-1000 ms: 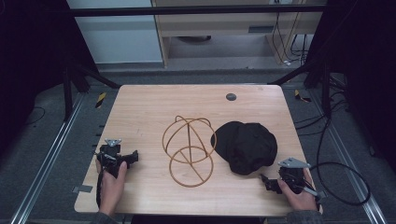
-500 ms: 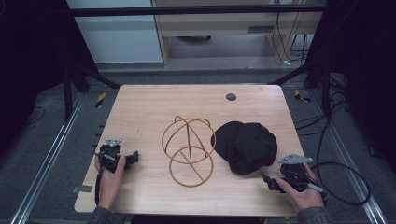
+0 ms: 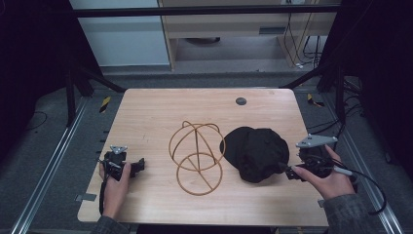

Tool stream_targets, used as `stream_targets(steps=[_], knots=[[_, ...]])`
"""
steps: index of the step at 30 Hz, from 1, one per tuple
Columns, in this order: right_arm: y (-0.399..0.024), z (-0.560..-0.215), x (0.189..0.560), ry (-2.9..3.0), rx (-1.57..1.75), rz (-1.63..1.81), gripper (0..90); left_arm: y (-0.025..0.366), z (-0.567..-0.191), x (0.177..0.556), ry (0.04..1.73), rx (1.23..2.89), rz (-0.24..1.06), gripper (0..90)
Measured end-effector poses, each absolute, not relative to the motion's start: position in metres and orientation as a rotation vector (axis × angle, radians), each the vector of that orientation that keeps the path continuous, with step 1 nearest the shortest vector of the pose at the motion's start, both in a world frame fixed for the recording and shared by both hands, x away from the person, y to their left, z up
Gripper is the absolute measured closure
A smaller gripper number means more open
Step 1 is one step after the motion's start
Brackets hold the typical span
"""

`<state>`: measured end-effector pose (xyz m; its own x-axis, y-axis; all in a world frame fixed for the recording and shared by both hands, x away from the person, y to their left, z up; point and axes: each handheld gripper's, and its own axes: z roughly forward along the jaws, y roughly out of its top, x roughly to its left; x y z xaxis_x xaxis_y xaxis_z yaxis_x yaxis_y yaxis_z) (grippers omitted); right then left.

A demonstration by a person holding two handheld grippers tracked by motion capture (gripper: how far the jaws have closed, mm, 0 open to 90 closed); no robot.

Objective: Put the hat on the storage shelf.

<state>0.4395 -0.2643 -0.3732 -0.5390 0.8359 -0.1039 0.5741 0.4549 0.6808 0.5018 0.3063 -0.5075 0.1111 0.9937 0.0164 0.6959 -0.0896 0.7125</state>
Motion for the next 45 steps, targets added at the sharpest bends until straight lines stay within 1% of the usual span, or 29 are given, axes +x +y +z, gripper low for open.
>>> stream_targets(steps=[4, 8, 13, 20, 27, 30, 31, 35, 40, 45], knots=[[-0.255, -0.366, 0.452, 2.318, 1.179, 0.831, 9.6, 0.306, -0.508, 0.502, 1.640, 1.846, 0.705, 0.0], [-0.246, -0.367, 0.465, 2.344, 1.192, 0.834, 10.2, 0.306, -0.508, 0.502, 1.640, 1.846, 0.705, 0.0], [-0.233, -0.380, 0.480, 2.370, 1.235, 0.827, 9.6, 0.306, -0.508, 0.502, 1.640, 1.846, 0.706, 0.0], [-0.233, -0.398, 0.494, 2.360, 1.296, 0.830, 15.6, 0.305, -0.508, 0.502, 1.642, 1.845, 0.706, 0.0], [-0.237, -0.404, 0.499, 2.389, 1.284, 0.823, 32.1, 0.305, -0.507, 0.502, 1.641, 1.847, 0.707, 0.0], [-0.238, -0.405, 0.500, 2.407, 1.285, 0.830, 42.9, 0.304, -0.508, 0.502, 1.641, 1.845, 0.705, 0.0], [-0.239, -0.405, 0.500, 2.416, 1.285, 0.829, 48.0, 0.304, -0.508, 0.502, 1.641, 1.846, 0.704, 0.0], [-0.240, -0.407, 0.501, 2.446, 1.279, 0.840, 57.9, 0.304, -0.508, 0.502, 1.641, 1.846, 0.704, 0.0], [-0.241, -0.407, 0.502, 2.457, 1.280, 0.857, 73.8, 0.304, -0.507, 0.502, 1.643, 1.846, 0.705, 0.0], [-0.243, -0.403, 0.505, 2.465, 1.284, 0.882, 82.4, 0.304, -0.507, 0.502, 1.643, 1.846, 0.705, 0.0]])
